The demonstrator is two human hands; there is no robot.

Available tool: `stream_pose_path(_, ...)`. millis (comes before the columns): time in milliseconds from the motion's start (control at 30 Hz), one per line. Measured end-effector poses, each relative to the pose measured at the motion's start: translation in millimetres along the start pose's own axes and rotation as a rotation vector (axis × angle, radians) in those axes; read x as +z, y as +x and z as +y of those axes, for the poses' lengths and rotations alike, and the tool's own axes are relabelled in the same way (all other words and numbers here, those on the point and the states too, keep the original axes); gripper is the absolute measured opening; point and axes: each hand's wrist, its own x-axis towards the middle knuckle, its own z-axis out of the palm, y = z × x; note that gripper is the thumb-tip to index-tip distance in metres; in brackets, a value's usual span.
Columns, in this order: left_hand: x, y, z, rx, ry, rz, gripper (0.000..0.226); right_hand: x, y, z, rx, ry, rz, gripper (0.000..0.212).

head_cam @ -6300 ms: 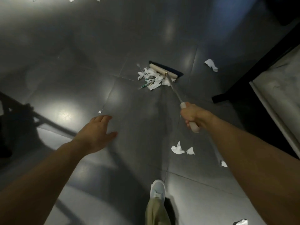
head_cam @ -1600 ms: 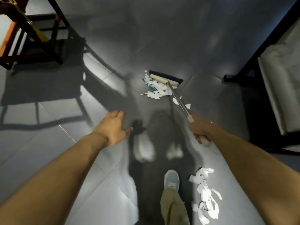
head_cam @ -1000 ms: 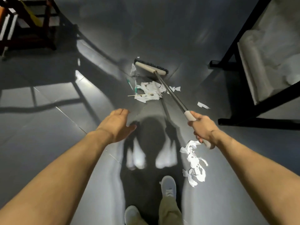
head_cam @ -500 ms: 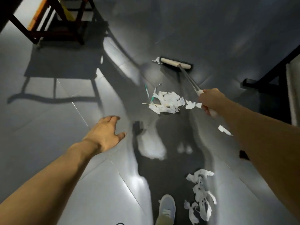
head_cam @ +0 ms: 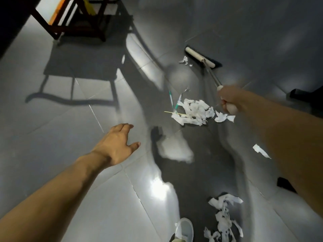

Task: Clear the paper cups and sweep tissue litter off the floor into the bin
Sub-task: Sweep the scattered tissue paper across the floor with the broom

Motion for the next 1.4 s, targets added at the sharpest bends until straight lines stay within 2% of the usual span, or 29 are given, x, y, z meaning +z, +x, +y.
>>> stream_pose_path(100,12,0,-5,-0.024,-0.008,-0.036,0.067,7,-14,5,-0.01,-0.111,-0.047,0.028)
stream_pose_path(200,22,-3,0,-0.022,-0.003,-0.064,0.067,11,-35,36,-0.006,-0.193,-0.051,0.009)
stream_pose_path(300,24,-10,12,0.012,-0.006,-0.064,0.067,15,-48,76,-0.017,-0.395,-0.072,0.062)
stream_pose_path(433,20,-30,22,0.083,-0.013,-0.014,0.067,27,-91,118,0.018,-0.381,-0.024,0.072)
stream_pose_path(533,23,-62,21,0.14,0.021,0.018,0.067,42,-144,143,0.046,-0.424,-0.049,0.068)
stream_pose_path(733,53,-142,2,0.22,0.106,0.001,0.067,74,-270,206,0.162,-0.325,-0.059,0.066)
stream_pose_path(933,93,-208,12,0.256,0.098,-0.02,0.067,80,-351,264,0.242,-0.3,-0.039,0.065)
stream_pose_path(1100,120,-253,34,0.275,0.087,0.015,0.067,82,-399,310,0.196,-0.352,-0.07,0.057)
stream_pose_path(1267,159,-306,61,0.249,0.068,0.035,0.067,70,-449,364,0.171,-0.36,-0.129,0.056)
stream_pose_path(1400,198,-348,90,0.209,0.034,0.047,0.066,48,-484,424,0.162,-0.307,-0.089,0.061)
